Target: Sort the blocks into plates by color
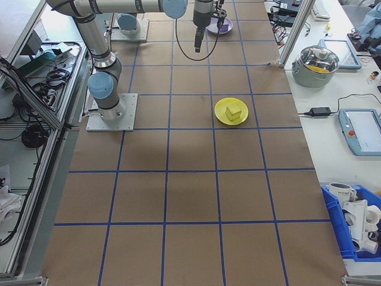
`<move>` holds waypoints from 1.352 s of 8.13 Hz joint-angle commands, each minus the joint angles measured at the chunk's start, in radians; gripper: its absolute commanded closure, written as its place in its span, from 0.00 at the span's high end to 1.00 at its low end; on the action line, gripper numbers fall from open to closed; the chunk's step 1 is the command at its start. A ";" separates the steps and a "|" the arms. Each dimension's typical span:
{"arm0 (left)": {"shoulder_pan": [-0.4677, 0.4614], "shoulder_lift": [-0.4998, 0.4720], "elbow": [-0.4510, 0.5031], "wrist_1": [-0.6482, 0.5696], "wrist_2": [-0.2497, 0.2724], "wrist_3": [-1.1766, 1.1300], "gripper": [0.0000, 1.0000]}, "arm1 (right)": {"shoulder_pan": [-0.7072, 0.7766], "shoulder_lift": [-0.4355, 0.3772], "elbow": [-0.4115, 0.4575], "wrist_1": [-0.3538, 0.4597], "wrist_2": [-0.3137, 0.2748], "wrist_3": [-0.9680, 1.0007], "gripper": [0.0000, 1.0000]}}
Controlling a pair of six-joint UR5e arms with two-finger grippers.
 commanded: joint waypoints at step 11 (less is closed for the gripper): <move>-0.183 0.234 -0.013 -0.020 -0.055 -0.309 1.00 | -0.002 0.002 -0.012 -0.006 0.016 0.016 1.00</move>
